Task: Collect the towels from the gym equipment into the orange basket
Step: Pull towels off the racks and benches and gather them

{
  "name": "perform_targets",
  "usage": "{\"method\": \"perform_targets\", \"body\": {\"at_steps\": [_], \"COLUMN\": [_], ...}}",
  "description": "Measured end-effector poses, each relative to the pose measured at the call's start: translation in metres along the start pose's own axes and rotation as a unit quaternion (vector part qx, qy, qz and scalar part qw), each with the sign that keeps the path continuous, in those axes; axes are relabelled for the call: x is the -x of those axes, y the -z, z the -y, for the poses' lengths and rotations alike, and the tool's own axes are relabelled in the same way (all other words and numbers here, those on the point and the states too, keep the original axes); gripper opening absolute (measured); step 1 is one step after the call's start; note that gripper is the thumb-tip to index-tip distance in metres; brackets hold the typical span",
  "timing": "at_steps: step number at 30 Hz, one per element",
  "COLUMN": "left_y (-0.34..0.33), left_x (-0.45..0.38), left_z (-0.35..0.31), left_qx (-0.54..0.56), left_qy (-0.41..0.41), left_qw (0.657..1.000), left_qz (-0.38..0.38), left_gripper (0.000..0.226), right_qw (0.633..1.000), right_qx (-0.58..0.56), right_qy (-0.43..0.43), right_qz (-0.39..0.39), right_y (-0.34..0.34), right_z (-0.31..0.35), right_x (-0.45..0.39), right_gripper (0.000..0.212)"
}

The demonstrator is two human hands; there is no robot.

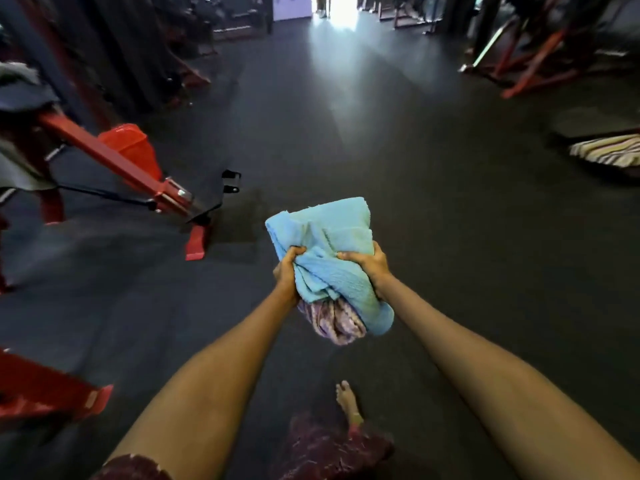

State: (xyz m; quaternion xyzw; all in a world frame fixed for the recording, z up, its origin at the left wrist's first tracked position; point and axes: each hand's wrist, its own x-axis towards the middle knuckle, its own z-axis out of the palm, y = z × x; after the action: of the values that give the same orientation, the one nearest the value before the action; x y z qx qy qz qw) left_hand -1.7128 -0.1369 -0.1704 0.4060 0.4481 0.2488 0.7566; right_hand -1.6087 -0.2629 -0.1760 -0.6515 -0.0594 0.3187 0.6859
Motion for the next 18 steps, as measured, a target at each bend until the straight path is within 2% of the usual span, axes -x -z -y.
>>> {"method": "perform_targets", "body": {"at_steps": [2,8,18], "left_y": [-0.036,-0.126,-0.194], "left_x": [-0.032,-0.154,-0.321], "left_z": [-0.007,-0.055,-0.131], "left_qx": [-0.047,-0.063,-0.023], "left_qy": [0.000,0.024,-0.004], "left_qw": [0.999,0.996,0.999], "left_qz": [0.025,0.060,0.044], "left_gripper": [0.018,0.018,0.016], "right_qw": [1.000,0.999,1.000], "right_qx": [-0.007,-0.008,-0.003], "right_qy": [0.003,-0.008,-0.007], "right_qz": [-0.021,-0.045,-0.009], "right_y": [0.012,0.015,-0.037], "right_z": [0.013,0.075,0.139], "right_x": [-0.042,-0.175,-0.364], "right_gripper": [0.072,0.075,0.077]}}
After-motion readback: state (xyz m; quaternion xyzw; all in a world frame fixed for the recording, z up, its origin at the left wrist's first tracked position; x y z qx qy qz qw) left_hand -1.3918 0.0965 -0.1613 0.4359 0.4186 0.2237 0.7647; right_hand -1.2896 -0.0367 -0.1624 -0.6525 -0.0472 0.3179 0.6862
